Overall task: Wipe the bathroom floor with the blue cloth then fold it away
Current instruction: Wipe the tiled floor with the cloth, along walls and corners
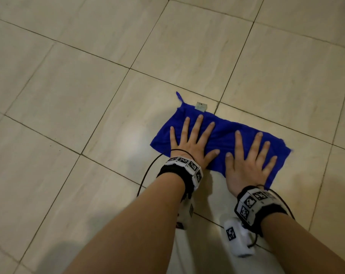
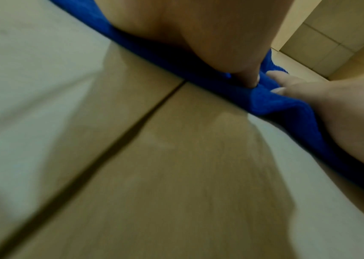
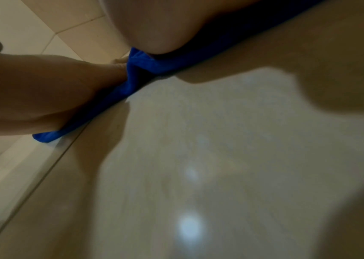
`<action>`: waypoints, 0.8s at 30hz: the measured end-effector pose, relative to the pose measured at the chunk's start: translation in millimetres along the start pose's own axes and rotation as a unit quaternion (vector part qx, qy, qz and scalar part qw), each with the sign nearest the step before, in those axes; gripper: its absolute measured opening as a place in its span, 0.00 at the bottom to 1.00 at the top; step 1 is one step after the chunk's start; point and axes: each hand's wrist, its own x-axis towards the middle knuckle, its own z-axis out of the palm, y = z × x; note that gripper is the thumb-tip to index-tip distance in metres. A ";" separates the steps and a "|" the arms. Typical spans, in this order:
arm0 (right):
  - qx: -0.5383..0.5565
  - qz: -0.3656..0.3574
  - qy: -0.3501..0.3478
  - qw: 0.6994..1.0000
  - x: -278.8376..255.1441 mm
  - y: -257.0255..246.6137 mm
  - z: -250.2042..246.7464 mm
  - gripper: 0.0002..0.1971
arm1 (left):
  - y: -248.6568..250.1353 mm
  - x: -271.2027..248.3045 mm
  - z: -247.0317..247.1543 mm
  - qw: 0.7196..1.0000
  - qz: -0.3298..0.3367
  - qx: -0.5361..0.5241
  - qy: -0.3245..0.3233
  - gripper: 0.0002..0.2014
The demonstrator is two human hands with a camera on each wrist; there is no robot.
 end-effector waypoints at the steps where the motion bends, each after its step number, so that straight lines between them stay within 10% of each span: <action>1: 0.002 0.002 -0.003 1.000 9.0 -4.0 -2.4 0.31 | -1.0 8.4 -3.7 1.000 -0.001 0.000 0.003 0.39; 14: 0.002 0.058 -0.050 0.997 58.1 -41.2 -25.5 0.30 | -18.1 72.9 -37.1 0.997 0.064 0.044 0.030 0.39; 24: 0.011 0.001 -0.069 0.998 -66.0 -96.5 4.6 0.32 | -101.4 -49.9 -7.7 0.998 0.024 0.052 -0.005 0.40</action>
